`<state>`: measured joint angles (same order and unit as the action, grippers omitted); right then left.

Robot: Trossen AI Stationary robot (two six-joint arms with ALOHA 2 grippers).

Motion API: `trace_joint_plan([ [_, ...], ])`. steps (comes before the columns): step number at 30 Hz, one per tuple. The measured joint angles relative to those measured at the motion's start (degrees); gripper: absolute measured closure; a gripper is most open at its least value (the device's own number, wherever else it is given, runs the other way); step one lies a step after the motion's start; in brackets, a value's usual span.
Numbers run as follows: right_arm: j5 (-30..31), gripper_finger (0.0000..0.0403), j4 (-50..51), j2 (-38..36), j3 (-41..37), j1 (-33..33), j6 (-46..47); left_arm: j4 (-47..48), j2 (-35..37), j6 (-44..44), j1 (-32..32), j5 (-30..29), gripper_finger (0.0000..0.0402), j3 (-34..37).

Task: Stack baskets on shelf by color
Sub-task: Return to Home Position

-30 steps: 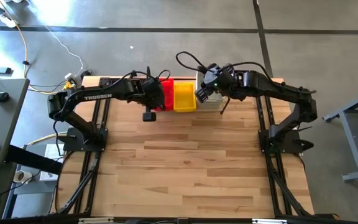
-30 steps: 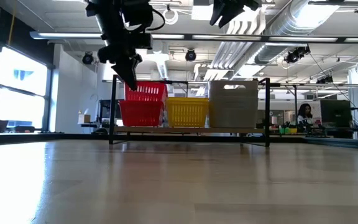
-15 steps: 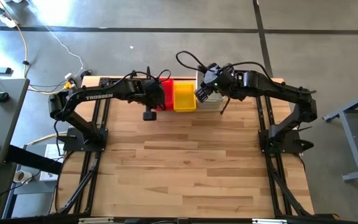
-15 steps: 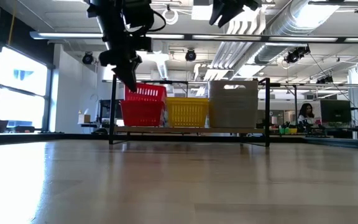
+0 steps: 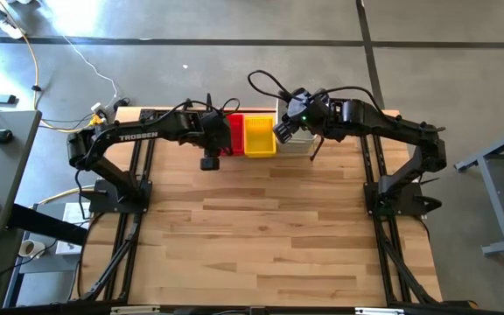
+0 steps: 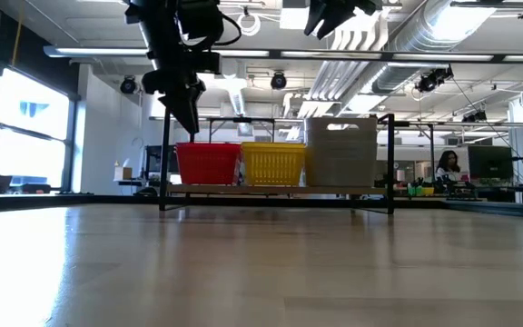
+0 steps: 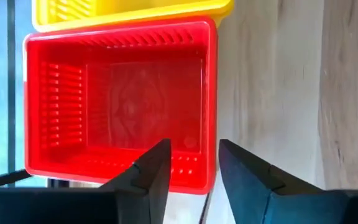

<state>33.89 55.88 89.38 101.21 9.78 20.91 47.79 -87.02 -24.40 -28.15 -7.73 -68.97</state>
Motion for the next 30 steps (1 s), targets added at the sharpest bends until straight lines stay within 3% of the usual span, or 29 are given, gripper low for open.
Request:
trace_joint_plan([
  [9, -0.1, 0.0259, 0.2, 0.0, 0.0, 0.0, -0.3, 0.4, 5.1, 7.1, 1.4, -0.1, 0.0264, 0.0],
  [21, -3.2, 0.0259, 2.1, 0.0, 0.0, -0.1, -0.1, -0.3, 17.7, 22.7, 7.2, 7.5, 0.0268, 0.2],
  [30, -11.5, 0.0259, 1.8, 0.0, 0.0, -0.3, 2.9, -14.9, 29.7, 32.0, 12.3, 6.1, 0.0268, 13.2],
])
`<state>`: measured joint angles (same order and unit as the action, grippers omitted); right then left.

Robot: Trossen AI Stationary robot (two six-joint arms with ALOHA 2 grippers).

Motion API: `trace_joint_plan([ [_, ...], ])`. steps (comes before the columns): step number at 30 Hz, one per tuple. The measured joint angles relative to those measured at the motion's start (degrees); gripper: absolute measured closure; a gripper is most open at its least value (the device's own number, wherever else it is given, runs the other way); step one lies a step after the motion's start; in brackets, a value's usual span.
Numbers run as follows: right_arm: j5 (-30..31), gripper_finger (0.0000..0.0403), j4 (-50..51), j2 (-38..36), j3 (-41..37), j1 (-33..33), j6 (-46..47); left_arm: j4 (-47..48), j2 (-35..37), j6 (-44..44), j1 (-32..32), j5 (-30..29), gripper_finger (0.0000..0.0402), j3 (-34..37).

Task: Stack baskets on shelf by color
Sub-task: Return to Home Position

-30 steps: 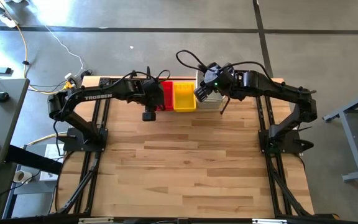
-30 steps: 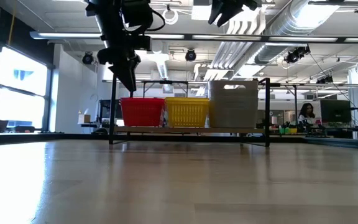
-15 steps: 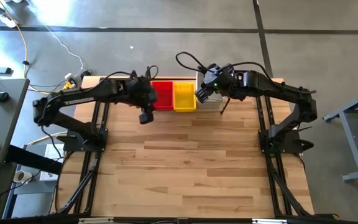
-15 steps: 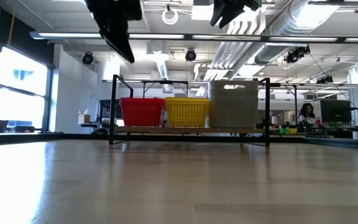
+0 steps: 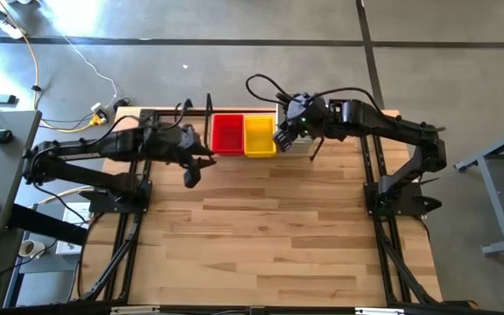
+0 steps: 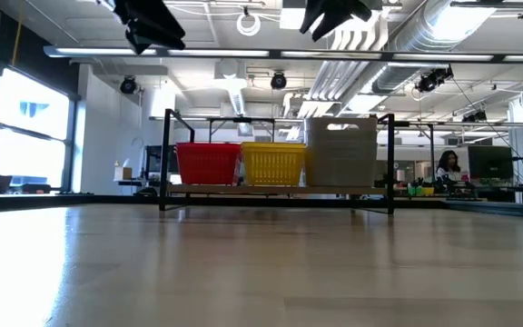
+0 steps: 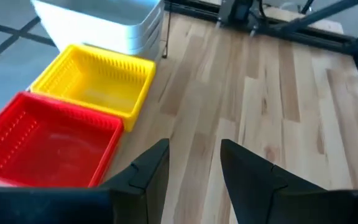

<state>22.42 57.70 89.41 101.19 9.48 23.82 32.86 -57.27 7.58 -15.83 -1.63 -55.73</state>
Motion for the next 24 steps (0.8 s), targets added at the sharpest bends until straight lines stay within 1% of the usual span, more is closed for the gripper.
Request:
trace_joint_plan([
  [4, -1.8, 0.0259, -1.0, 0.0, 0.0, -0.7, 2.1, -5.1, 5.4, 1.5, 1.5, -0.8, 0.0268, 6.5],
  [8, -1.4, 0.0259, -2.2, 0.0, 0.0, -1.7, 0.5, -11.4, 11.5, 4.1, 3.1, -0.8, 0.0268, 13.5],
  [11, -1.5, 0.0259, -3.9, 0.0, 0.0, -1.8, 0.3, -14.5, 16.0, 7.2, 4.5, -0.8, 0.0268, 18.3],
  [13, -1.9, 0.0259, -5.2, 0.0, 0.0, -1.8, 0.3, -16.4, 19.0, 7.7, 5.6, -0.8, 0.0268, 21.3],
  [17, -2.2, 0.0259, -7.9, 0.0, 0.0, -1.8, 4.8, -20.6, 25.0, 9.7, 7.5, -0.8, 0.0268, 26.8],
  [21, -5.9, 0.0259, -9.3, 0.0, 0.0, -1.8, 9.2, -23.5, 30.9, 10.3, 8.9, -1.2, 0.0268, 31.9],
  [24, -8.3, 0.0259, -9.9, 0.0, 0.0, -2.2, 10.7, -23.8, 35.5, 11.3, 9.6, -1.2, 0.0268, 35.0],
])
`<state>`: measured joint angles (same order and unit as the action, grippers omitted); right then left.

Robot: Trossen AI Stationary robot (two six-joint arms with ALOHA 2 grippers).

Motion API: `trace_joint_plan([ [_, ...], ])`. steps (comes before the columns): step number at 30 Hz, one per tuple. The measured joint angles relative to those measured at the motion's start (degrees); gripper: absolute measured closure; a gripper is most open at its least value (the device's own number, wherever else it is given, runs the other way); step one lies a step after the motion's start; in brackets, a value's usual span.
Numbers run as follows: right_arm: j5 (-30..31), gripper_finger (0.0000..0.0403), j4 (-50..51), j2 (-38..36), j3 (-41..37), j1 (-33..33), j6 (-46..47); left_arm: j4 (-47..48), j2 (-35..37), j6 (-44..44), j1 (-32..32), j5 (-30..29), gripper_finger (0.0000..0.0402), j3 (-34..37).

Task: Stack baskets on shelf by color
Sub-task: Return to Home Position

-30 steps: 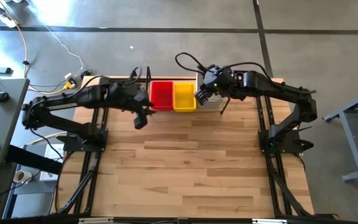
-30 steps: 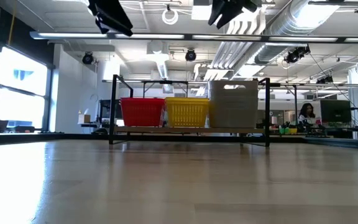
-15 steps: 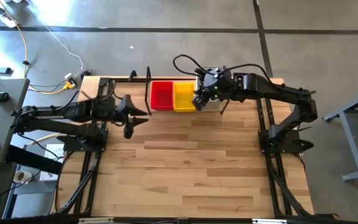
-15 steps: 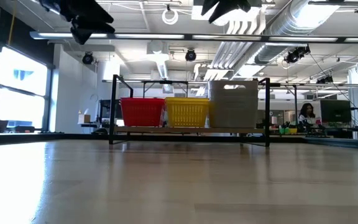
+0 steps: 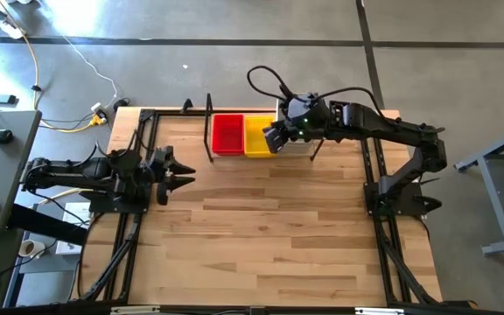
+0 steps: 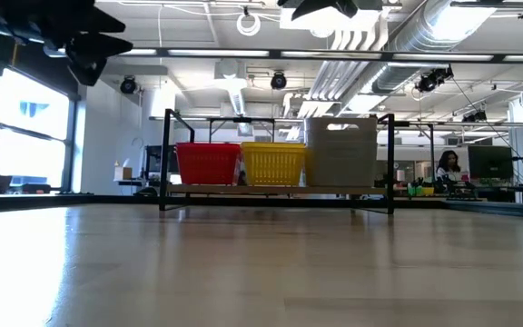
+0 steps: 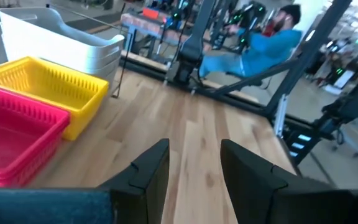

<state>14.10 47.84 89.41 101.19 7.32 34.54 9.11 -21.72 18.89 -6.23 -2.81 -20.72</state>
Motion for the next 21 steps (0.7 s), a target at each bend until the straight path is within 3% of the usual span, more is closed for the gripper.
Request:
trace_joint_plan([
  [7, 5.0, 0.0259, -0.9, 0.0, 0.0, -2.9, -0.9, -0.1, 10.5, 0.9, 0.8, 0.0, 0.0268, 6.5],
  [14, 3.9, 0.0259, -1.9, -0.4, 0.0, -3.9, -2.6, 0.1, 17.9, 1.1, 0.8, 0.2, 0.0268, 11.7],
  [21, 2.8, 0.0259, -1.4, -5.0, 0.0, -3.9, -5.9, 0.0, 20.5, 1.9, 0.8, 0.1, 0.0268, 15.6],
])
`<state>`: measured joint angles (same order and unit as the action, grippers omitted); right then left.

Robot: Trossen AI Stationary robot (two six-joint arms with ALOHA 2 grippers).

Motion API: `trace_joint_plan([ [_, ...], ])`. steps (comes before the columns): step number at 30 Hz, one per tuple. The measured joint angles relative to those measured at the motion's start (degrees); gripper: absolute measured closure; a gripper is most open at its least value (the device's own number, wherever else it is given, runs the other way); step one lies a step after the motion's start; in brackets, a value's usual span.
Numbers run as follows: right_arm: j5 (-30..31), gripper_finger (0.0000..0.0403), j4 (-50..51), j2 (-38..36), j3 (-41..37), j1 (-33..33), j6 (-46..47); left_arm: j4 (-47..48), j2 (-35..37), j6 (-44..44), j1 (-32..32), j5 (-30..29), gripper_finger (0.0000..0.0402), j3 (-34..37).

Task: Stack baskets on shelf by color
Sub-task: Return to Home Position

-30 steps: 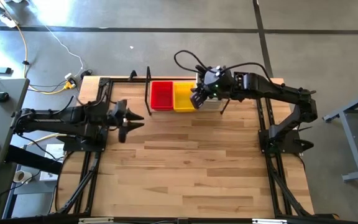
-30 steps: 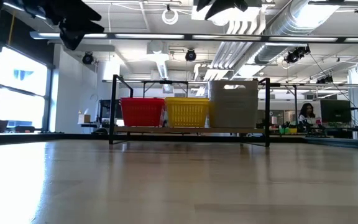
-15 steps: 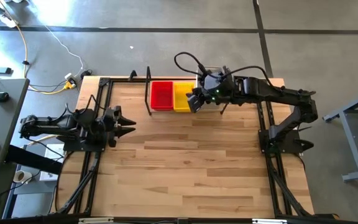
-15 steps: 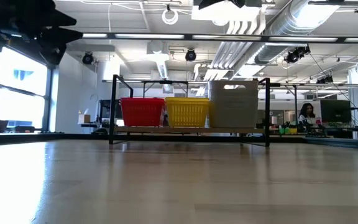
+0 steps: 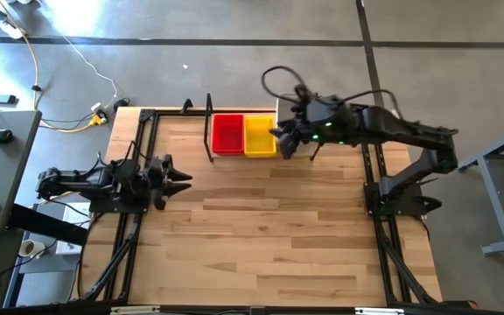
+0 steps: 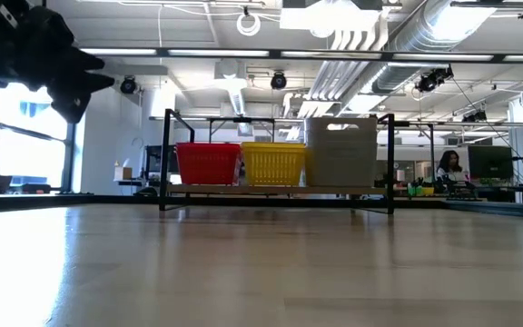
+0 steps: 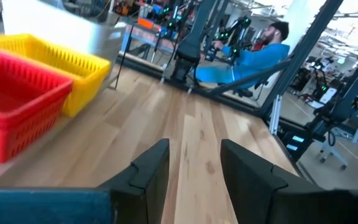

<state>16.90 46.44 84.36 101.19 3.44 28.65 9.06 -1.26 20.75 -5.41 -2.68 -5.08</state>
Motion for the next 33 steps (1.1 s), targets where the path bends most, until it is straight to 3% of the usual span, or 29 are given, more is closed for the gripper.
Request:
trace_joint_plan([
  [9, 0.6, 0.0259, 4.2, -9.0, -0.1, 0.8, -9.5, -0.3, 0.0, -0.8, -0.2, -0.8, 0.0268, 1.1],
  [13, 0.4, 0.0259, 4.3, -13.8, -4.2, 0.8, -12.6, -0.3, -0.2, -1.6, -0.2, -1.1, 0.0268, 1.1],
  [25, -3.5, 0.0259, -9.4, -39.3, -35.4, 0.8, -12.1, -0.3, -0.2, -9.4, -0.2, -1.2, 0.0268, 1.1],
  [33, -11.6, 0.0259, -23.6, -53.2, -54.9, 0.6, -13.4, -0.3, -0.2, -9.4, -0.2, -1.2, 0.0268, 1.1],
])
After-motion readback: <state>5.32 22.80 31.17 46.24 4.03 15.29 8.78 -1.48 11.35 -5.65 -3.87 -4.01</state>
